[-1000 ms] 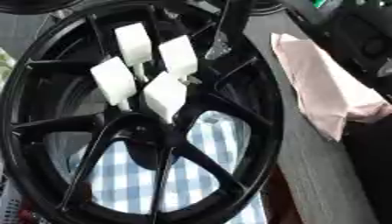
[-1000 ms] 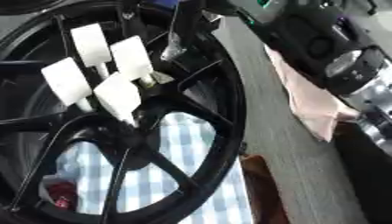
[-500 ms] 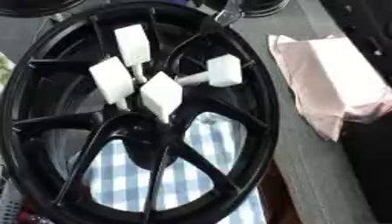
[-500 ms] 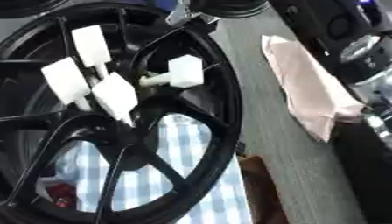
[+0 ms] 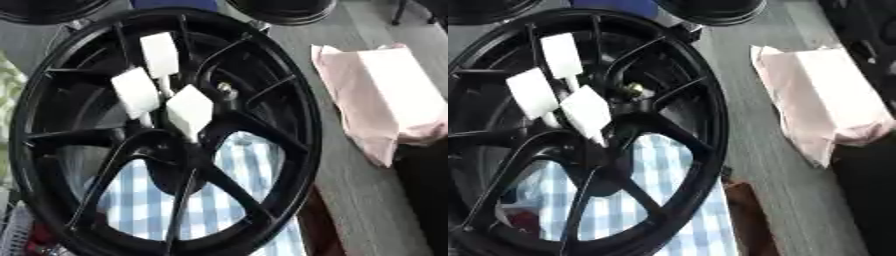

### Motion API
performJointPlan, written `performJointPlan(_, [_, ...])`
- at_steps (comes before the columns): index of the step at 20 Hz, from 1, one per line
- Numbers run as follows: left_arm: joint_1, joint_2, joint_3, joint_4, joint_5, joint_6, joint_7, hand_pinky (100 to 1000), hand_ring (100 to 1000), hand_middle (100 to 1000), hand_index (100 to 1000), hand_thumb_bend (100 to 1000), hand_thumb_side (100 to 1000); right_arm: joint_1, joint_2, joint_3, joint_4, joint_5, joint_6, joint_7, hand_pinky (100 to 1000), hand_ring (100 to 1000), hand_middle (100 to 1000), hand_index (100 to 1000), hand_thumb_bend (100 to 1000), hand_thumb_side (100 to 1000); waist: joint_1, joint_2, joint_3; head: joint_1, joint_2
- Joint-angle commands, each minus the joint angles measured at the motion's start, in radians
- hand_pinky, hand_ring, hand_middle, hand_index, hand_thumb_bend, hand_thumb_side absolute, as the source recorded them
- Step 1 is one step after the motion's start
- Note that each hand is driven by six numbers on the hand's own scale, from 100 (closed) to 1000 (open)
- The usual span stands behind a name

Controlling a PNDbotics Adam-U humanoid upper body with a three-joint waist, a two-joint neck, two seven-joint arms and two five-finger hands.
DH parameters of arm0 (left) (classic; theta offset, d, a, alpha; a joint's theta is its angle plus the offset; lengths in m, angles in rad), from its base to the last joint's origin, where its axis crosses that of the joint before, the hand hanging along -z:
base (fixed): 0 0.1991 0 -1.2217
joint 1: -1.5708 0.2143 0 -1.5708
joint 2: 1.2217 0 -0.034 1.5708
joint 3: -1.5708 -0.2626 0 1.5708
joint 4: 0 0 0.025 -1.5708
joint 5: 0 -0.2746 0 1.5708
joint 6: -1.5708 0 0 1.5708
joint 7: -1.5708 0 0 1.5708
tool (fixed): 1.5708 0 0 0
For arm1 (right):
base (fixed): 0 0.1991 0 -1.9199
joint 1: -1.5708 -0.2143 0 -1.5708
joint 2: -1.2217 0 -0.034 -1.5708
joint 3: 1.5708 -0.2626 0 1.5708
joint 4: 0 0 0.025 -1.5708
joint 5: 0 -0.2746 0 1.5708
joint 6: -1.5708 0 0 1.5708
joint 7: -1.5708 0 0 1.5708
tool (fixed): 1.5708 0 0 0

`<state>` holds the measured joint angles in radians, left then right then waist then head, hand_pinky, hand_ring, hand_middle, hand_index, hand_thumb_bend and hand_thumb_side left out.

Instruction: Pull the pin out of the wheel hub.

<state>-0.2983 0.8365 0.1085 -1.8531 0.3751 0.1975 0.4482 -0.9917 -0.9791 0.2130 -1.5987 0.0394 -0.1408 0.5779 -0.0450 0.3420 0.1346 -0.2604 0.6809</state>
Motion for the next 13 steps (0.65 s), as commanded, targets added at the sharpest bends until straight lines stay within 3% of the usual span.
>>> performJointPlan(1, [-0.002, 0.038, 0.020, -0.008, -0.008, -0.003, 0.007, 726, 756, 735, 798, 1000, 642, 0.076, -0.101, -0.098, -0.106, -0.031, 0.036, -0.153, 902, 819, 774, 811, 140, 463, 0.008, -0.042, -0.003, 0.027, -0.014])
performJointPlan(2, [0.000, 0.037, 0.021, -0.009, -0.009, -0.003, 0.008, 726, 755, 735, 798, 1000, 642, 0.123, -0.119, -0.128, -0.136, -0.051, 0.050, -0.210, 902, 823, 780, 822, 100, 480, 0.009, -0.042, -0.004, 0.032, -0.016])
performJointPlan(7, [0.009, 0.033, 0.029, -0.009, -0.009, -0.005, 0.017, 726, 755, 735, 798, 1000, 643, 0.320, -0.174, -0.248, -0.252, -0.119, 0.113, -0.442, 899, 817, 776, 826, 104, 415, 0.018, -0.040, -0.008, 0.046, -0.020])
performJointPlan(13, [0.021, 0.033, 0.037, -0.013, -0.010, -0.008, 0.025, 726, 754, 735, 798, 1000, 643, 0.455, -0.181, -0.323, -0.337, -0.119, 0.129, -0.563, 897, 807, 766, 819, 282, 246, 0.029, -0.036, -0.014, 0.061, -0.011])
